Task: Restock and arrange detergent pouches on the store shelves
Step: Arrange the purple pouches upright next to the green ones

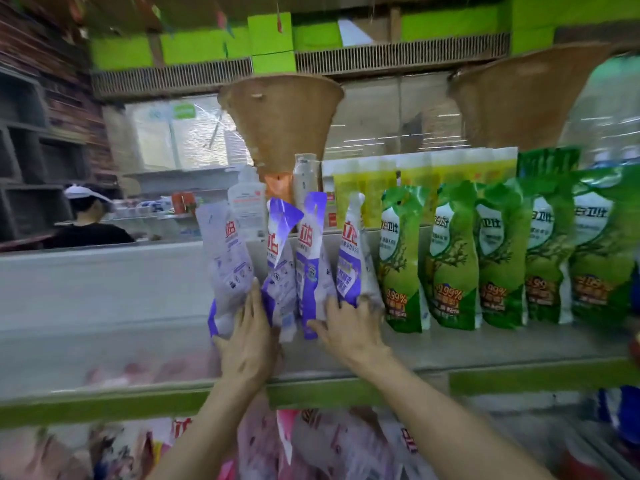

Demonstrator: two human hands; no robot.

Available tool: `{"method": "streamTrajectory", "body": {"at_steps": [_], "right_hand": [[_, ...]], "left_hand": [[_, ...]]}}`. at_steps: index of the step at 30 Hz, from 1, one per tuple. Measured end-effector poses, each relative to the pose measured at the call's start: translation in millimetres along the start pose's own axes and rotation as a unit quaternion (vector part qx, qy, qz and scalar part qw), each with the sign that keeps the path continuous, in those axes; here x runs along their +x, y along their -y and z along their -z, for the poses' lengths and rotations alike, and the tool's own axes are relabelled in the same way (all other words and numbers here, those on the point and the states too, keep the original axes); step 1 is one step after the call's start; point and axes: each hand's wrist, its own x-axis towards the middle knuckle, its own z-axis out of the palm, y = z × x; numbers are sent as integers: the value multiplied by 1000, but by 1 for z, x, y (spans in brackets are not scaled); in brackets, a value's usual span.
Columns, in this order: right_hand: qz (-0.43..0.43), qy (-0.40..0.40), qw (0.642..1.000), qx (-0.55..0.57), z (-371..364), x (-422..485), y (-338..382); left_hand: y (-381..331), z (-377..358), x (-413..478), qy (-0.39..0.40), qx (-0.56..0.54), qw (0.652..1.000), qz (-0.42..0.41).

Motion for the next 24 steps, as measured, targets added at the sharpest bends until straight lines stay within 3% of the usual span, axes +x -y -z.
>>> {"method": "streamTrajectory", "body": {"at_steps": [7,11,13,19,24], "right_hand": [[42,-24,997,61,11,-8,-20],[62,-78,994,51,25,-14,-49],[59,-111,992,28,35,-18,-72],[58,-131,989,-31,61,-39,-179],[1,-81,995,-63,71,-50,-286]], "left_hand": [[-5,7,-9,-37,-30,999,2],[-32,12,-29,-207,42,977,-32],[-57,14,-37,-248,48,964,-79],[-168,-32,-61,-175,76,963,-191],[-254,-98,-59,9,169,977,-128]]}}
